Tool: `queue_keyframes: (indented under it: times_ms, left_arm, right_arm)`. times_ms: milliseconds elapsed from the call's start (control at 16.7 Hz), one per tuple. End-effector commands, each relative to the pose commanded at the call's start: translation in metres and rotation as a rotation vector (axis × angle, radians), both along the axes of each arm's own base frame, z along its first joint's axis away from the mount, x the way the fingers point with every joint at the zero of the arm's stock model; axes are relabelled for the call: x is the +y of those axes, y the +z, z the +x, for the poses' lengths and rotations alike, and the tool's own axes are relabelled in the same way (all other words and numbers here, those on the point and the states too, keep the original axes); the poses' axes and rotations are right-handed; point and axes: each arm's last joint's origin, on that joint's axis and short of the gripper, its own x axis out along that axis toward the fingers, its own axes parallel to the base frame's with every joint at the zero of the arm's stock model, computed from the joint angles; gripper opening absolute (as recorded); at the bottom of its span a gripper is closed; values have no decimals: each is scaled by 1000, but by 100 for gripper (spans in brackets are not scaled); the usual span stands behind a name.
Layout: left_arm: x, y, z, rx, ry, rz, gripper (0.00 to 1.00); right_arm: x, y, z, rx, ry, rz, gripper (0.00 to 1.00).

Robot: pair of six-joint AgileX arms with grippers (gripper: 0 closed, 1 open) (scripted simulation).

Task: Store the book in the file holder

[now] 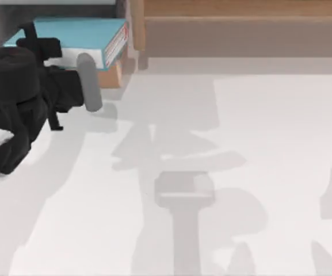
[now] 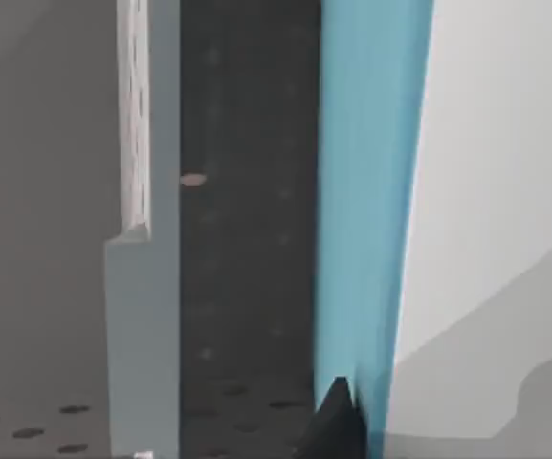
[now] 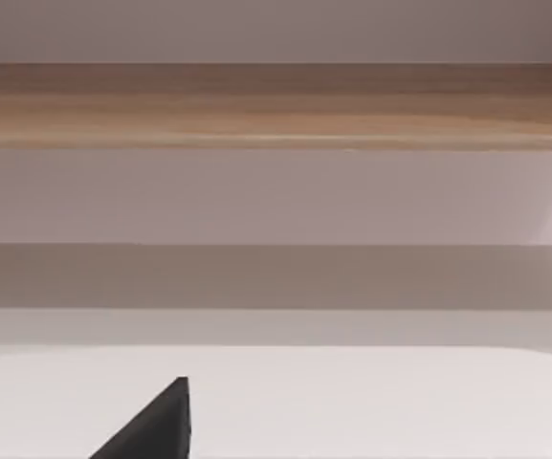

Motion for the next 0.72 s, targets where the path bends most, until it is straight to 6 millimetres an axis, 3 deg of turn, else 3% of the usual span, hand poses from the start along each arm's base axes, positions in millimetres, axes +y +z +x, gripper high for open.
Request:
queue_keyframes:
  times_ms: [180,540,720]
  left_arm:
    - [16,-8,17,3,34,61,0]
    - [16,-8,16,3,31,62,0]
    - [16,-6,29,-7,33,59,0]
  right_arm:
    - [0,0,0,0,0,0,100]
    - [0,0,0,0,0,0,100]
    - [0,0,0,0,0,0,100]
